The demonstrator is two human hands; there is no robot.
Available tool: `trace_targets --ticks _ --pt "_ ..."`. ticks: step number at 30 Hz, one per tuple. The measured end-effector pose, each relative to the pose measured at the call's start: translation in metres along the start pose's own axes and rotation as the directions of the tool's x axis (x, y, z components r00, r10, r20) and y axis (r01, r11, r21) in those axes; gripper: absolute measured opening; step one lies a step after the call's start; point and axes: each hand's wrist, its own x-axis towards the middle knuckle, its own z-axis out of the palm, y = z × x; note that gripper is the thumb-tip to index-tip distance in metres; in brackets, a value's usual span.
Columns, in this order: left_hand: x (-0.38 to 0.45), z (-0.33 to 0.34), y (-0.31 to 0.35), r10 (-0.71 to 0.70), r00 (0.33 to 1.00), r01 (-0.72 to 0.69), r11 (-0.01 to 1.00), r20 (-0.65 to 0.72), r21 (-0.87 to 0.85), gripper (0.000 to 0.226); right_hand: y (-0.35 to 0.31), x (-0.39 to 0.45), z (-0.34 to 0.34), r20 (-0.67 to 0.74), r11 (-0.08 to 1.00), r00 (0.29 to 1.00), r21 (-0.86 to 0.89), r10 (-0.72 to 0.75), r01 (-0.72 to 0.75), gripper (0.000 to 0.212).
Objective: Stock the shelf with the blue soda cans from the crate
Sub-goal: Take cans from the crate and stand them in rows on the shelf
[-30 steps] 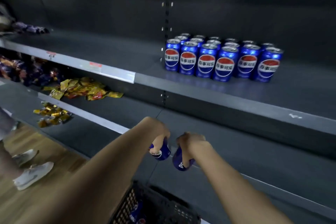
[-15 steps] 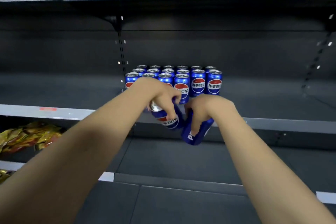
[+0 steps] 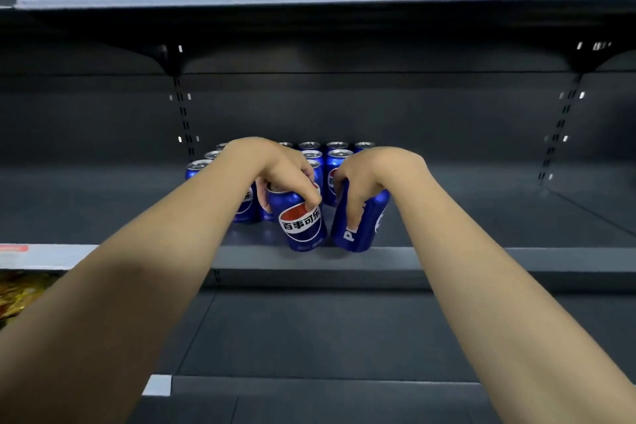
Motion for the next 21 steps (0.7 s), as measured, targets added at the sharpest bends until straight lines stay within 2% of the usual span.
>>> trace_targets --ticks 8,11,14,17,21 --pt "0.046 -0.005 -0.005 -0.131 0.991 0.131 0.991 0.006 -0.034 0.032 0.017 0.053 0.001 0.070 0.999 0.997 -0.048 -0.013 0.016 0.073" --pt "0.063 0.000 -0.010 -0.166 0.986 0.166 0.985 -0.011 -0.036 0.038 0.020 0.069 0.005 0.081 0.999 0.996 -0.039 -0.030 0.033 0.076" --pt "0.071 0.005 -0.014 -0.177 0.984 0.175 0.983 -0.031 -0.059 0.045 0.021 0.078 0.005 0.071 0.999 0.996 0.010 -0.048 0.047 0.077" --pt "0.075 0.011 -0.017 -0.173 0.982 0.168 0.983 -0.075 -0.072 0.042 0.019 0.085 0.012 0.034 0.994 0.996 0.076 -0.078 0.075 0.069" --pt "0.077 0.016 -0.013 -0.176 0.975 0.177 0.984 -0.134 -0.001 0.042 0.019 0.089 0.023 -0.001 0.981 0.995 0.165 -0.099 0.097 0.068"
